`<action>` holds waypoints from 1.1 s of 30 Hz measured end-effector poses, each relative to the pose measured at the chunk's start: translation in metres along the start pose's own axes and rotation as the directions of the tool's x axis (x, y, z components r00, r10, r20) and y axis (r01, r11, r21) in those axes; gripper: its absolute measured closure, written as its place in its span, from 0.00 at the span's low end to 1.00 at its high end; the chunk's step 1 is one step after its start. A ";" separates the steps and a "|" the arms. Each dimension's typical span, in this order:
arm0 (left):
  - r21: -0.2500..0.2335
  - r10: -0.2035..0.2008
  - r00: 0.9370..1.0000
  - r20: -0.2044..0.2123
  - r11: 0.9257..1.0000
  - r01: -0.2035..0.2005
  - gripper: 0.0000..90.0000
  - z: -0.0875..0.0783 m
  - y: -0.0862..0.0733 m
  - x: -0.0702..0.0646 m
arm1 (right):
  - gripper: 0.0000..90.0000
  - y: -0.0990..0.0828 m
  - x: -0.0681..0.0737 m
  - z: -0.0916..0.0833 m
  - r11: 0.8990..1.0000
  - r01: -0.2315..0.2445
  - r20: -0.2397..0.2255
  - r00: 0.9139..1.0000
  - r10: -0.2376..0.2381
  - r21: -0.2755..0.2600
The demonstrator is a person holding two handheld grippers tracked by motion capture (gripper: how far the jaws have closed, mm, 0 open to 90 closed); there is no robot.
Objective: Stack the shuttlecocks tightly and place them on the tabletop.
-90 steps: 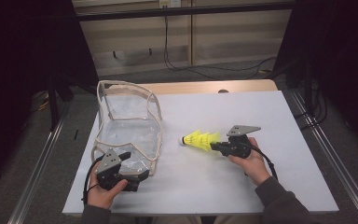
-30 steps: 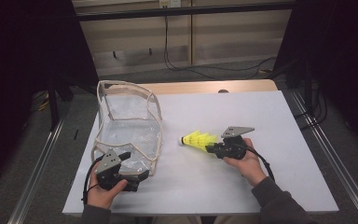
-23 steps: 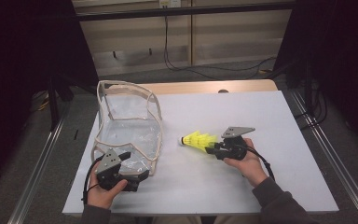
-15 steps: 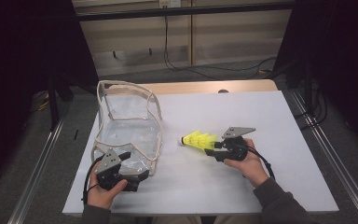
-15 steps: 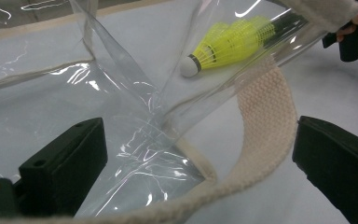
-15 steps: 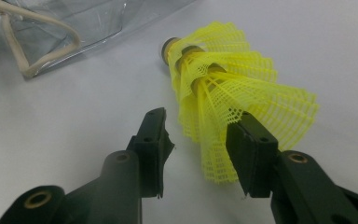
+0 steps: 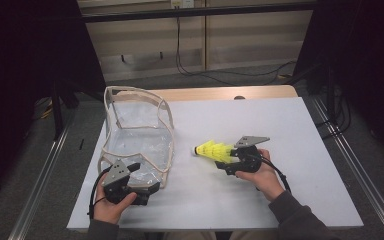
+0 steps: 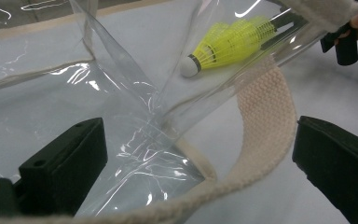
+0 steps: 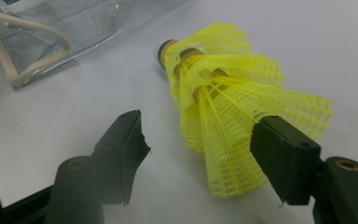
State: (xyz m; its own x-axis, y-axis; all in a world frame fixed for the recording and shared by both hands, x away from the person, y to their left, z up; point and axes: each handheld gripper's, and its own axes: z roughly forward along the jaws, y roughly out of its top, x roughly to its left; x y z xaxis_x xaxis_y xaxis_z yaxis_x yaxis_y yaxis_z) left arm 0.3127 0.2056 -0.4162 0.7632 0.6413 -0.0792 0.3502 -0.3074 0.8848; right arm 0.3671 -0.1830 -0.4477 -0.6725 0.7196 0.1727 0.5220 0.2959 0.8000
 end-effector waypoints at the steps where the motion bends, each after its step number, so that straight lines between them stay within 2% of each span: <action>1: 0.000 0.000 1.000 0.000 1.000 0.000 0.03 0.000 0.000 0.000 | 0.38 0.000 0.000 0.001 1.000 -0.001 0.000 1.000 0.001 0.001; 8: 0.000 0.001 1.000 0.001 1.000 -0.001 0.03 0.000 0.000 0.000 | 0.39 0.001 0.001 0.006 1.000 -0.025 0.010 1.000 0.025 0.002; 23: 0.002 0.000 1.000 0.001 1.000 0.000 0.03 0.000 0.000 0.000 | 0.50 0.002 0.004 0.016 0.999 -0.045 0.028 0.999 0.045 -0.017; 33: 0.000 -0.003 1.000 0.003 1.000 0.003 0.03 0.000 0.000 0.001 | 0.54 0.003 0.008 0.024 0.997 -0.064 0.050 0.997 0.065 -0.035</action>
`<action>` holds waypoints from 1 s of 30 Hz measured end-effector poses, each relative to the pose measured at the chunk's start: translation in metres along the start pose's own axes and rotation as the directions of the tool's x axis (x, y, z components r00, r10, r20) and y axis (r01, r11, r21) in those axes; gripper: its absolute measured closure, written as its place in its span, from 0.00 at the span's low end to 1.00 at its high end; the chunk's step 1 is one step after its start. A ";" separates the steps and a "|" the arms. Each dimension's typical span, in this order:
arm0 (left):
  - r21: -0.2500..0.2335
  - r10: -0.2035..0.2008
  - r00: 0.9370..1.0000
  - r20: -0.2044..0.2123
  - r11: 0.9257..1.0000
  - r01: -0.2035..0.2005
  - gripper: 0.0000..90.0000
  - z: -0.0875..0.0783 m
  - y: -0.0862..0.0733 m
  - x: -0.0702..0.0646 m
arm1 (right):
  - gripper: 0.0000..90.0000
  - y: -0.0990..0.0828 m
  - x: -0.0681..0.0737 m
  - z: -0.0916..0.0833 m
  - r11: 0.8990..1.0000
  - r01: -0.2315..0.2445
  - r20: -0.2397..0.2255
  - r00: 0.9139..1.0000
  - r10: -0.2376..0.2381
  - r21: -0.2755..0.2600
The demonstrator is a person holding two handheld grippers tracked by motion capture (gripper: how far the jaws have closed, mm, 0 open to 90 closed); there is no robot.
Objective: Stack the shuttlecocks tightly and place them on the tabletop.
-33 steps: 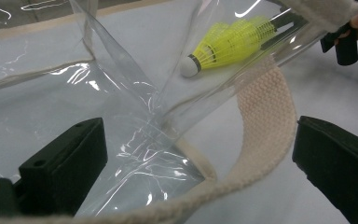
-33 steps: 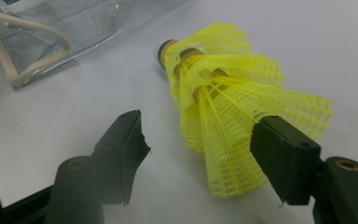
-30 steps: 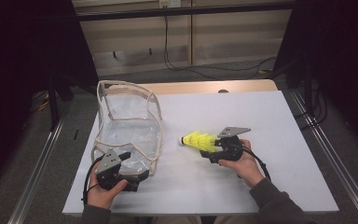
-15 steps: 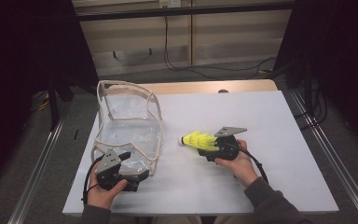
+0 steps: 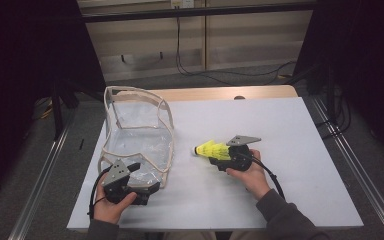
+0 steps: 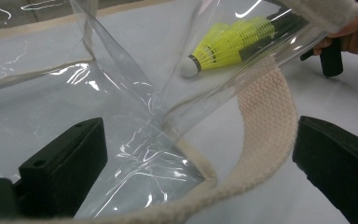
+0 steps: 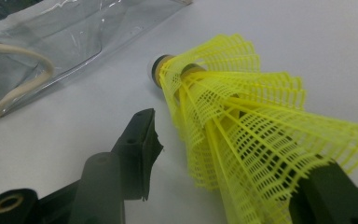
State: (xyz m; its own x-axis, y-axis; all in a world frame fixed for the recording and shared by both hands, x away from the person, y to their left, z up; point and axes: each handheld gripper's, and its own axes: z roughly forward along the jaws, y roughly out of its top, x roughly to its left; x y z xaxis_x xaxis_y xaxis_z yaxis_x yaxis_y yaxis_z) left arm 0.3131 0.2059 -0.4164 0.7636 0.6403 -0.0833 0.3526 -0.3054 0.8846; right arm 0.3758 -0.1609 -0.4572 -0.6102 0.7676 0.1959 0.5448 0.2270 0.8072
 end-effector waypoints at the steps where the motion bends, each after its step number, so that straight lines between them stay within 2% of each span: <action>1: 0.000 0.000 1.000 0.000 1.000 0.000 0.03 0.000 0.000 0.000 | 0.54 0.000 0.000 0.000 1.000 0.000 0.006 1.000 0.000 -0.001; 10: 0.000 0.001 1.000 0.000 1.000 -0.001 0.03 0.000 0.000 0.000 | 0.68 0.001 -0.001 0.003 1.000 -0.010 0.050 0.999 0.011 -0.008; 12: 0.000 0.000 1.000 0.000 1.000 0.000 0.03 0.000 0.000 0.000 | 0.77 0.001 -0.001 0.003 1.000 -0.005 0.055 0.998 0.005 -0.009; 16: -0.001 -0.001 1.000 0.001 1.000 0.001 0.03 0.000 0.000 0.000 | 0.88 0.002 -0.004 0.002 1.000 -0.007 0.043 0.999 0.007 -0.015; 26: 0.000 0.002 1.000 0.001 1.000 -0.002 0.03 0.000 0.000 0.000 | 0.95 0.003 -0.006 -0.004 1.000 0.022 0.009 1.000 -0.022 -0.012; 30: 0.001 0.003 1.000 0.000 1.000 -0.003 0.03 0.000 0.000 0.000 | 0.95 0.004 -0.006 -0.009 0.999 0.044 -0.010 0.999 -0.044 -0.007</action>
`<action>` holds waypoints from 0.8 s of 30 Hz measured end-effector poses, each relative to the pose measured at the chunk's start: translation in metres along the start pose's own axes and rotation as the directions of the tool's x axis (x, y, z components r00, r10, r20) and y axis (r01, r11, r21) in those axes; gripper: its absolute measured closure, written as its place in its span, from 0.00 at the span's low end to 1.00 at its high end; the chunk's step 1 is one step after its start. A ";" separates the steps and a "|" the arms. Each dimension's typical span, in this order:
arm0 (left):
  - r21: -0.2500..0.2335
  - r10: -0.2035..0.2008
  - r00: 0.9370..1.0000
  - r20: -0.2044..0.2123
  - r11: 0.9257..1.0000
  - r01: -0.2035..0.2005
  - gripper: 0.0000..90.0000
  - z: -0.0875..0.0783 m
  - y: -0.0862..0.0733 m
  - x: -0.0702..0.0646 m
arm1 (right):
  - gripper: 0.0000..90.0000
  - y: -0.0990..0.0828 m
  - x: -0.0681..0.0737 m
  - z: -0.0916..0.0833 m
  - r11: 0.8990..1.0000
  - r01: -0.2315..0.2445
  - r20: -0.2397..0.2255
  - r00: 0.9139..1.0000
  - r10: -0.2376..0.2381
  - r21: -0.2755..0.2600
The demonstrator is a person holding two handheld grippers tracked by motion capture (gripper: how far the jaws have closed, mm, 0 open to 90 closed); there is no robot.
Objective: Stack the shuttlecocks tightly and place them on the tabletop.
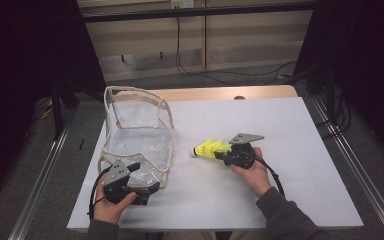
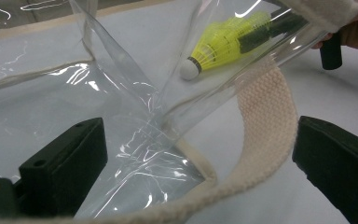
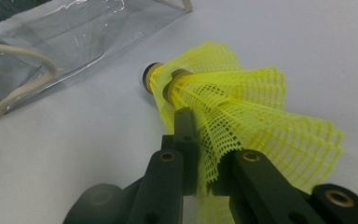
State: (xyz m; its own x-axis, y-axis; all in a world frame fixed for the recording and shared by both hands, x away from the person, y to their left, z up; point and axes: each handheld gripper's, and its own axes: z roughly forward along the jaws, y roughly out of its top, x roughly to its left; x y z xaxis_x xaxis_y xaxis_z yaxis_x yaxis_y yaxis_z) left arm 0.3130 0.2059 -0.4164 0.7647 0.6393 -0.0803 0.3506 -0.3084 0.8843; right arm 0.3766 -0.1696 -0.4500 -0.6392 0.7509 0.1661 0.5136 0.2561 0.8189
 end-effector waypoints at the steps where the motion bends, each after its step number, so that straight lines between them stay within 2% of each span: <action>1: -0.003 -0.001 1.000 -0.001 1.000 0.001 0.03 0.000 0.000 0.000 | 0.94 0.000 0.000 0.000 1.000 0.001 -0.001 1.000 -0.001 0.005; 5: -0.002 -0.003 1.000 0.001 1.000 0.003 0.03 0.000 0.000 0.000 | 0.91 -0.002 0.001 0.002 1.000 -0.024 -0.004 1.000 0.024 -0.004; 14: -0.002 0.000 1.000 -0.001 1.000 0.000 0.03 0.000 0.000 0.000 | 0.93 0.000 0.003 0.001 0.999 -0.031 -0.005 1.000 0.031 -0.030; 22: -0.002 0.000 1.000 -0.002 1.000 0.000 0.03 0.000 0.000 -0.001 | 0.83 -0.002 0.005 0.000 0.999 -0.028 0.002 1.000 0.028 -0.018; 24: -0.002 -0.003 1.000 -0.002 1.000 0.003 0.03 0.000 0.000 -0.001 | 0.77 -0.002 0.006 -0.002 0.999 -0.030 -0.007 1.000 0.030 -0.012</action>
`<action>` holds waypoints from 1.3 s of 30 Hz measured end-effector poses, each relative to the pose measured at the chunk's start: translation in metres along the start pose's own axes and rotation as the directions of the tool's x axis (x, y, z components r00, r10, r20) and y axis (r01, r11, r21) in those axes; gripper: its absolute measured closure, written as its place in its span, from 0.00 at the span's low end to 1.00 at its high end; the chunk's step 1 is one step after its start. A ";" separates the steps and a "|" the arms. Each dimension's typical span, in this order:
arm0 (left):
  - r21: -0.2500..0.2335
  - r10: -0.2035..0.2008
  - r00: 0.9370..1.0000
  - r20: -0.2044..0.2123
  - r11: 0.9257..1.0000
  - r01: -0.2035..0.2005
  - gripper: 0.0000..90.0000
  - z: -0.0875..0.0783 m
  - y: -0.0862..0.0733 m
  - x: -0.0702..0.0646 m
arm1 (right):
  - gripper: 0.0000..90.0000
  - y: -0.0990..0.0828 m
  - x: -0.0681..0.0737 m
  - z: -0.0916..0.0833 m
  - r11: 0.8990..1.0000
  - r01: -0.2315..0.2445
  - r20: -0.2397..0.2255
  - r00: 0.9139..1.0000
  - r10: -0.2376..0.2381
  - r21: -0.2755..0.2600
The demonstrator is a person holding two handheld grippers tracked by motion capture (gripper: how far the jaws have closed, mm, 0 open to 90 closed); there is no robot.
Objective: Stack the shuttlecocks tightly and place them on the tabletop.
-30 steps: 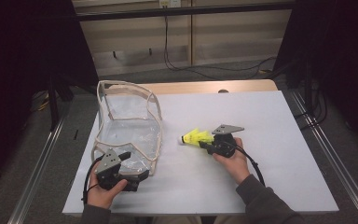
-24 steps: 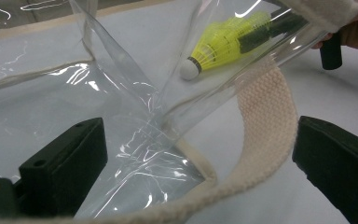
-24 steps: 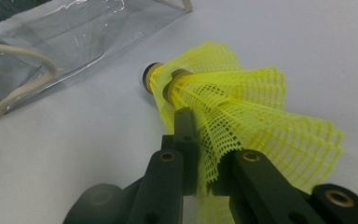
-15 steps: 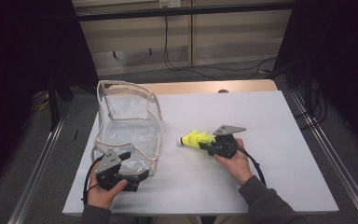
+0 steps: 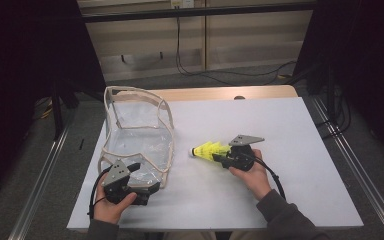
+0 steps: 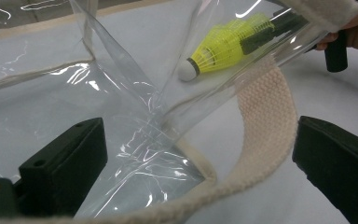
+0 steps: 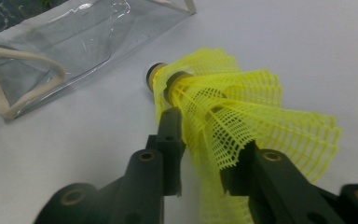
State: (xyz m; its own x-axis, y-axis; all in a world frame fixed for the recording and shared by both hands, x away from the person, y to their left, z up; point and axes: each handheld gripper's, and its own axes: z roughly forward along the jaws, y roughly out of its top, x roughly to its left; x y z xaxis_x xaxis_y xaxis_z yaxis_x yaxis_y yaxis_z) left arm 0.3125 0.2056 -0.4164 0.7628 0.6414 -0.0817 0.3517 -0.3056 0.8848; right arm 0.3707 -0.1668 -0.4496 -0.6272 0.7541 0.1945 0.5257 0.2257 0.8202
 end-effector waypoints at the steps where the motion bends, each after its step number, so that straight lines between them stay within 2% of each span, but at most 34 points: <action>1: 0.000 0.002 1.000 -0.001 1.000 -0.002 0.03 0.000 0.000 0.000 | 0.77 0.000 0.001 -0.001 1.000 0.005 0.000 1.000 -0.005 0.003; 8: -0.002 0.000 1.000 -0.002 1.000 0.000 0.03 0.000 0.000 0.000 | 0.70 -0.004 0.007 -0.003 1.000 0.019 -0.011 1.000 -0.019 0.010; 11: -0.003 0.000 1.000 -0.003 1.000 0.000 0.03 0.001 0.000 0.000 | 0.63 -0.003 0.010 0.000 1.000 0.022 -0.015 1.000 -0.021 0.009; 18: 0.003 -0.002 1.000 -0.004 1.000 0.002 0.03 0.000 0.000 0.000 | 0.59 -0.001 0.012 0.008 1.000 0.022 0.030 0.999 -0.022 0.007; 21: 0.003 -0.001 1.000 -0.002 1.000 0.001 0.03 0.000 0.000 0.000 | 0.65 0.000 0.011 0.011 1.000 0.023 0.059 0.998 -0.024 0.009; 22: 0.000 -0.002 1.000 -0.003 1.000 0.002 0.03 0.000 0.000 0.000 | 0.70 0.001 0.010 0.011 1.000 0.027 0.076 0.997 -0.027 0.009; 26: 0.002 -0.002 1.000 -0.003 1.000 0.002 0.03 0.000 0.000 0.000 | 0.79 0.002 0.007 0.010 1.000 0.029 0.095 0.995 -0.029 0.001; 30: 0.000 -0.003 1.000 -0.003 1.000 0.003 0.03 0.001 0.000 0.000 | 0.76 0.003 0.008 0.009 1.000 0.025 0.106 0.994 -0.024 -0.008; 34: 0.000 -0.003 1.000 -0.003 1.000 0.003 0.03 0.001 0.000 0.000 | 0.73 0.004 0.011 0.012 0.999 0.031 0.093 0.995 -0.030 -0.017; 39: -0.001 -0.002 1.000 -0.001 1.000 0.002 0.03 0.001 0.000 0.000 | 0.77 0.005 0.013 0.019 0.999 0.051 0.116 0.992 -0.050 -0.009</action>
State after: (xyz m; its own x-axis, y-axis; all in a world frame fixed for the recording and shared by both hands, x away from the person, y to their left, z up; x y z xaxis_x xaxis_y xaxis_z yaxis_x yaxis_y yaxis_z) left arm 0.3128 0.2050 -0.4172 0.7614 0.6429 -0.0833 0.3531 -0.3035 0.8850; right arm 0.3757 -0.1442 -0.4533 -0.5819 0.8083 0.0895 0.4878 0.2589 0.8337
